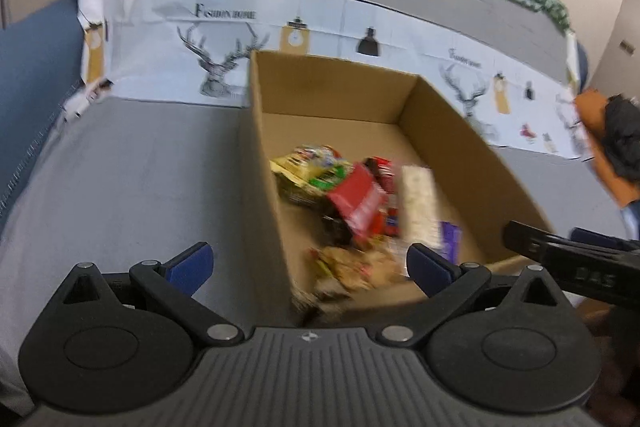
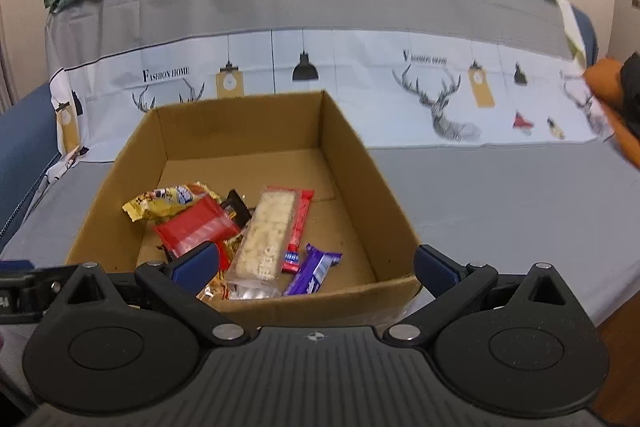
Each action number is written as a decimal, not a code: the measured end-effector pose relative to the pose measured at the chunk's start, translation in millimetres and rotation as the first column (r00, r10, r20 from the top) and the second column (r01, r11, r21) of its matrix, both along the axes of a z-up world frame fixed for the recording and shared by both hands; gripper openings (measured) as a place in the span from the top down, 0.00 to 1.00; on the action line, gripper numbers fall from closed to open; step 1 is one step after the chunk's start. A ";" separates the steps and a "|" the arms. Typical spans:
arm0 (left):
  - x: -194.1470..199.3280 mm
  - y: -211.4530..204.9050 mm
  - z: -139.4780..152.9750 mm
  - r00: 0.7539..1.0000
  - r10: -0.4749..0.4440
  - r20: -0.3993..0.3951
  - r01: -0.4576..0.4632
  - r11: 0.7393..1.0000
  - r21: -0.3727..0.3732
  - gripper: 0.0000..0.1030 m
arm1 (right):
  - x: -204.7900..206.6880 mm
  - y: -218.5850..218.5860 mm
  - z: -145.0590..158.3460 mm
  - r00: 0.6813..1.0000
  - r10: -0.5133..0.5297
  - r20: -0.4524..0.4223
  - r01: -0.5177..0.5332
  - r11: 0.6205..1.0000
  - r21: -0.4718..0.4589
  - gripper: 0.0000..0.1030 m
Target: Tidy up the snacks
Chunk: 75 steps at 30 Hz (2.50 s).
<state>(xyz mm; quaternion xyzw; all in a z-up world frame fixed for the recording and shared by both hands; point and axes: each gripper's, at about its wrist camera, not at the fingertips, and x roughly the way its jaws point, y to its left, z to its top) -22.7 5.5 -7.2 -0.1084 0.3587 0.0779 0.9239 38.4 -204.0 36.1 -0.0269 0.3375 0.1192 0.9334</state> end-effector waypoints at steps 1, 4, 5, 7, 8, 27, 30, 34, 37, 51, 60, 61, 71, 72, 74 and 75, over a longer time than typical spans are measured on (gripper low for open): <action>2.8 2.5 -1.6 1.000 0.013 -0.003 -0.013 1.000 -0.005 0.00 | 3.4 -0.1 -2.8 1.000 -0.001 -0.018 0.001 1.000 0.009 0.01; 13.1 9.0 -5.6 0.999 0.036 -0.016 -0.036 0.998 -0.049 0.00 | 9.5 3.3 -7.1 0.999 -0.003 -0.033 0.004 1.000 0.012 0.01; 15.9 9.5 -5.7 0.999 0.033 -0.023 -0.034 0.998 -0.049 0.00 | 10.7 5.3 -7.9 0.999 -0.001 -0.033 0.001 1.000 0.007 0.01; 18.4 8.4 -4.7 0.999 0.028 -0.029 -0.030 0.998 -0.053 0.00 | 12.3 9.7 -10.0 1.000 0.010 -0.029 -0.010 1.000 -0.007 0.01; 17.9 7.0 -4.7 0.999 0.027 -0.028 -0.029 0.998 -0.059 0.00 | 12.5 12.1 -10.7 1.000 0.015 -0.027 -0.016 1.000 -0.013 0.01; 17.3 -4.0 -4.5 1.000 0.003 -0.026 -0.004 0.998 -0.056 0.00 | 9.4 18.6 -10.9 0.999 0.042 -0.013 -0.043 0.999 -0.026 0.01; 17.7 -4.6 -4.5 1.000 0.001 -0.027 -0.002 0.998 -0.057 0.00 | 10.1 18.9 -10.6 0.999 0.041 -0.013 -0.041 0.999 -0.028 0.01; 17.9 -5.3 -4.6 1.000 -0.001 -0.026 0.000 0.998 -0.058 0.00 | 10.3 18.8 -11.0 0.999 0.039 -0.013 -0.039 0.999 -0.026 0.01; 17.9 -6.0 -4.1 1.000 -0.003 -0.024 0.002 0.998 -0.058 0.00 | 10.4 19.1 -11.1 0.999 0.039 -0.016 -0.040 0.999 -0.028 0.01; 17.2 -7.4 -5.5 1.000 -0.011 -0.020 0.010 0.998 -0.058 0.00 | 10.1 20.1 -11.6 0.999 0.035 -0.017 -0.035 0.999 -0.027 0.01; 18.2 -8.0 -6.1 1.000 -0.016 -0.019 0.015 0.998 -0.058 0.00 | 11.3 19.9 -13.7 0.999 0.029 -0.026 -0.030 0.999 -0.023 0.01; 18.0 -8.3 -6.0 1.000 -0.018 -0.018 0.017 0.998 -0.057 0.00 | 11.7 19.9 -13.9 0.999 0.029 -0.027 -0.030 0.999 -0.024 0.01; 18.6 -9.0 -7.2 1.000 -0.021 -0.018 0.020 0.998 -0.059 0.00 | 12.5 19.9 -14.9 0.999 0.028 -0.032 -0.028 0.999 -0.022 0.01; 18.5 -9.0 -7.1 1.000 -0.022 -0.018 0.020 0.998 -0.061 0.00 | 12.6 19.9 -14.9 0.999 0.028 -0.032 -0.028 0.999 -0.022 0.01; 18.2 -9.3 -7.1 1.000 -0.024 -0.016 0.023 0.998 -0.062 0.00 | 12.6 19.8 -14.8 0.999 0.027 -0.031 -0.028 0.999 -0.023 0.01; 18.1 -9.6 -7.1 1.000 -0.025 -0.016 0.024 0.998 -0.060 0.00 | 12.5 20.0 -15.0 0.999 0.027 -0.030 -0.027 0.999 -0.023 0.01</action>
